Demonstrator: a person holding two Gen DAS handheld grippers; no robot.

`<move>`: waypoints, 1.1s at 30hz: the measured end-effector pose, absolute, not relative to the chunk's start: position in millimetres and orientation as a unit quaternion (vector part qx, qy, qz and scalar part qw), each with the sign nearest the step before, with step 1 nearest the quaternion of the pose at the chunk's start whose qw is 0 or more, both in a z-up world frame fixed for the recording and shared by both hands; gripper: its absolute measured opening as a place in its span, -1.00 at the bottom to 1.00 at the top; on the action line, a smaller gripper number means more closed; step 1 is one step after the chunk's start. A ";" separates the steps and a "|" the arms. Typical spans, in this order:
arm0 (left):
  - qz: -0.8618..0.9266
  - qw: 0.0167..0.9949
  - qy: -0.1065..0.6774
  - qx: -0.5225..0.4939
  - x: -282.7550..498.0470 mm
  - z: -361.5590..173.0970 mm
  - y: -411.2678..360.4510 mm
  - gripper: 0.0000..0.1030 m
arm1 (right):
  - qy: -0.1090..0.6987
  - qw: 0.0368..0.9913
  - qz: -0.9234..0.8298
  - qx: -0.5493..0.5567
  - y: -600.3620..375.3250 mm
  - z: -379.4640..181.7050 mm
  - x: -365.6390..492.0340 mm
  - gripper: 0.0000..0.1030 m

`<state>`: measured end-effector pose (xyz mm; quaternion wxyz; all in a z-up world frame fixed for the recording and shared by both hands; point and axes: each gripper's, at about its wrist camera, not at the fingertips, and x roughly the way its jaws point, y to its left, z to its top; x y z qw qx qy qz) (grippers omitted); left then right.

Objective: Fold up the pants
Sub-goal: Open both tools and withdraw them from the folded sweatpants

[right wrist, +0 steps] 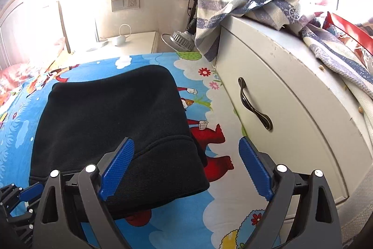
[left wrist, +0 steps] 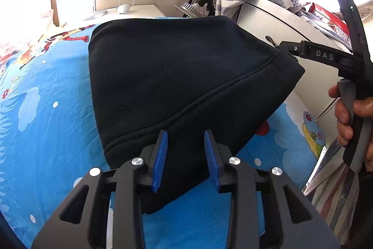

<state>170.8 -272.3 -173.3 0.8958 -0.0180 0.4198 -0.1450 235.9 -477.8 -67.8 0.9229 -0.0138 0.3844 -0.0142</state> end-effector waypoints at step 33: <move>-0.073 0.907 0.415 0.003 170.8 -131.9 -274.9 0.96 | 0.452 0.888 -0.046 -0.070 -467.4 -99.7 223.4 0.60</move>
